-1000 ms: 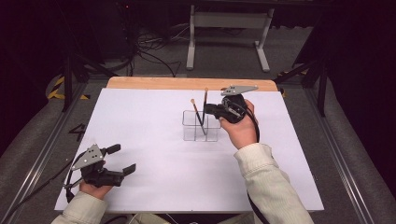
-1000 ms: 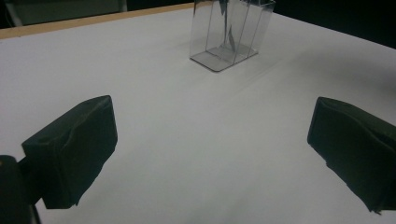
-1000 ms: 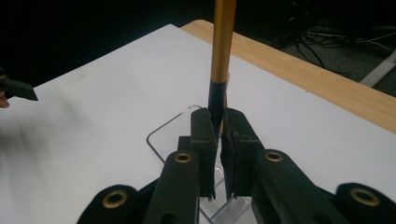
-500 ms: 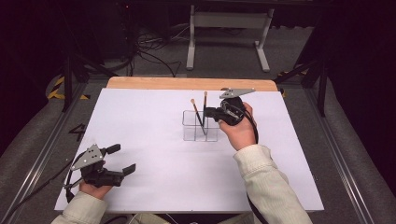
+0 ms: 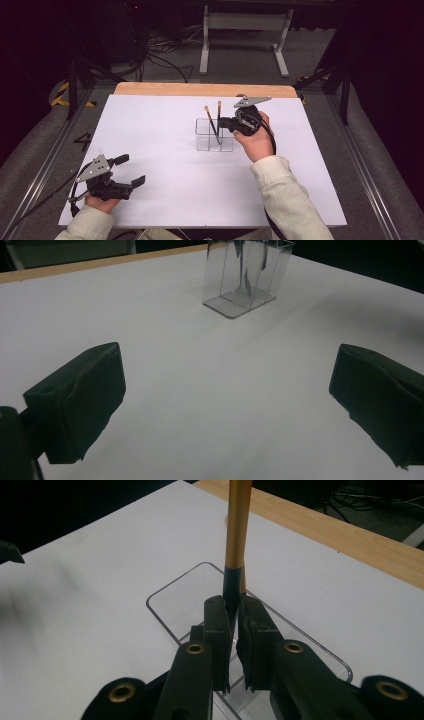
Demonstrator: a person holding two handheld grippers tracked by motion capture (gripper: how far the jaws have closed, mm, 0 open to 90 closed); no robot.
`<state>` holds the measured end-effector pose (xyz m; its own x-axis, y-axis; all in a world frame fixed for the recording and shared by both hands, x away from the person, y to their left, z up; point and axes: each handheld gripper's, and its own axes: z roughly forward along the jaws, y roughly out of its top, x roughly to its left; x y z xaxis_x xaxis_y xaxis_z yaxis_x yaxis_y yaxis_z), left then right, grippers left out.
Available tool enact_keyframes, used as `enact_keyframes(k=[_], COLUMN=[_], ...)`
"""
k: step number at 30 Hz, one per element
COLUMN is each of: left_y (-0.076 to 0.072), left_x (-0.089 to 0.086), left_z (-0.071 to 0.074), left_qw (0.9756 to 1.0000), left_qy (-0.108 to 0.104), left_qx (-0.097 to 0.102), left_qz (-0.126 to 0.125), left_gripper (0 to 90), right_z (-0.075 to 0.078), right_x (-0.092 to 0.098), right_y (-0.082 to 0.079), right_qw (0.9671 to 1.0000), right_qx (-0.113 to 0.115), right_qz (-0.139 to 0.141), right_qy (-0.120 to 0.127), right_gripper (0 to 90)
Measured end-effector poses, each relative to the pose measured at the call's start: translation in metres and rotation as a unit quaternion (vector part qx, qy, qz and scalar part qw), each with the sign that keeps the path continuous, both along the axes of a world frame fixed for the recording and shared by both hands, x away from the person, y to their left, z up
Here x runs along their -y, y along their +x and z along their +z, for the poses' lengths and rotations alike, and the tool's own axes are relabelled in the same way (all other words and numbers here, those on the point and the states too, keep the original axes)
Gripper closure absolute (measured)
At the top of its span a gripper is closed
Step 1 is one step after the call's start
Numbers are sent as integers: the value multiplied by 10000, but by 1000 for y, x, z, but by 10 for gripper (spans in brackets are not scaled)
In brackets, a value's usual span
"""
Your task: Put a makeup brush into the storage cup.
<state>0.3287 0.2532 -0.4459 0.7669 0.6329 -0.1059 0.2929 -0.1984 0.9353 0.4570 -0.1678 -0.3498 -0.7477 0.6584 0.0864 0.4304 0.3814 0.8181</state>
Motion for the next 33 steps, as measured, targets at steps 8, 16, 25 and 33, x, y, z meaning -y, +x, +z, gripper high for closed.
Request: enact_keyframes(k=[8,16,25,33], left_y=[1,0,-1,-1], left_x=[1,1,0,0], left_z=[0,0,2,3], left_qw=[10000,10000,9999,10000], left_qy=[-31,-75,-107,-82], left_qx=[-23,-34,-9,3], left_qz=[16,27,22,10], left_gripper=[22,21,20,20], right_z=[8,18,24,29], right_x=[12,33,59,84], right_y=[-12,-32,-55,-76], right_qw=[9993,9986,9961,9929], right_qx=[286,470,864,1142], right_qz=[-259,-237,-162,-192], right_qy=[-25,14,94,276], right_gripper=[402,323,240,210])
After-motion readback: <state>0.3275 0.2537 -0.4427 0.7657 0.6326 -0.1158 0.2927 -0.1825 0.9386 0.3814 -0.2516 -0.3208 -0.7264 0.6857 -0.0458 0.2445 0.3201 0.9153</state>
